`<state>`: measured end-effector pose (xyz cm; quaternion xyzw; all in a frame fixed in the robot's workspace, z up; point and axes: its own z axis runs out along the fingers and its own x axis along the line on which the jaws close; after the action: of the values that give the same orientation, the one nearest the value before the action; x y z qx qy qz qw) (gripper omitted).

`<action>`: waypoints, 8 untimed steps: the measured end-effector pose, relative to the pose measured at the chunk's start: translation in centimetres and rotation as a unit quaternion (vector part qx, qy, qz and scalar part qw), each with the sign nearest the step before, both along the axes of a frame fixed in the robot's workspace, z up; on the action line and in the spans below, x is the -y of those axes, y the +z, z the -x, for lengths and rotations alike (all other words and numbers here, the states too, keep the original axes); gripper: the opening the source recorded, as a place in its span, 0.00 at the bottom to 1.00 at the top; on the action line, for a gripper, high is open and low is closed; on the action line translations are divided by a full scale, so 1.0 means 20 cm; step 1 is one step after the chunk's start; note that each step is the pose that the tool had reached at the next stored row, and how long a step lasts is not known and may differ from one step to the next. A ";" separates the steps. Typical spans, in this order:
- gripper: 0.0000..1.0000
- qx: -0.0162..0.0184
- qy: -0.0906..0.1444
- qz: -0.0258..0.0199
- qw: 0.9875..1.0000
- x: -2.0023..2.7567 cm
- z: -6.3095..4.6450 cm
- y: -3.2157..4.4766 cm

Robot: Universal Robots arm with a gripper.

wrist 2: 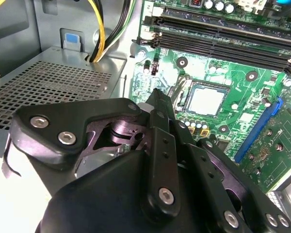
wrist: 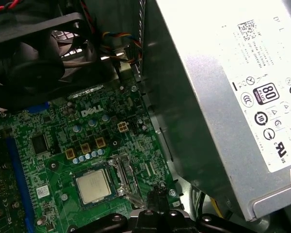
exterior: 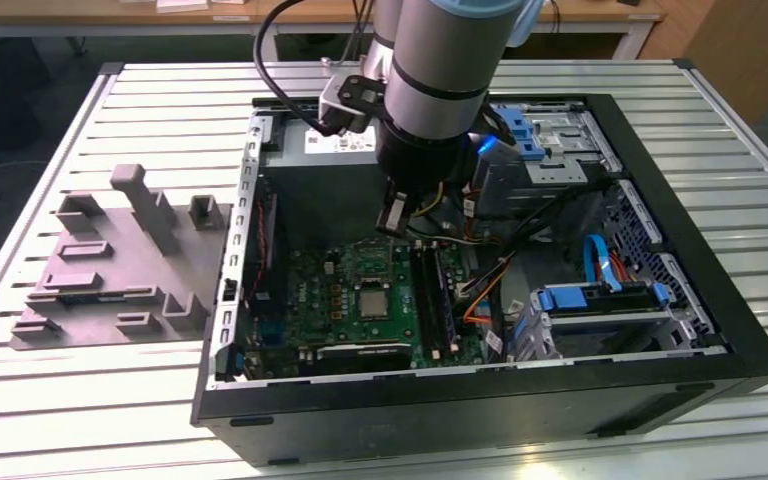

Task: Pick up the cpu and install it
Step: 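Close the cpu cover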

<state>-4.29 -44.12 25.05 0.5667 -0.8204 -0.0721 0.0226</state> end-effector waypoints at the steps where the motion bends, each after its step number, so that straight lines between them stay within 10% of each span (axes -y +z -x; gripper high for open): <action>1: 0.11 0.000 0.001 -0.001 1.000 0.000 0.00 0.000; 8: 0.11 0.000 0.006 -0.006 1.000 0.000 0.00 0.000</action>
<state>-4.28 -44.11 25.05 0.5722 -0.8163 -0.0768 0.0197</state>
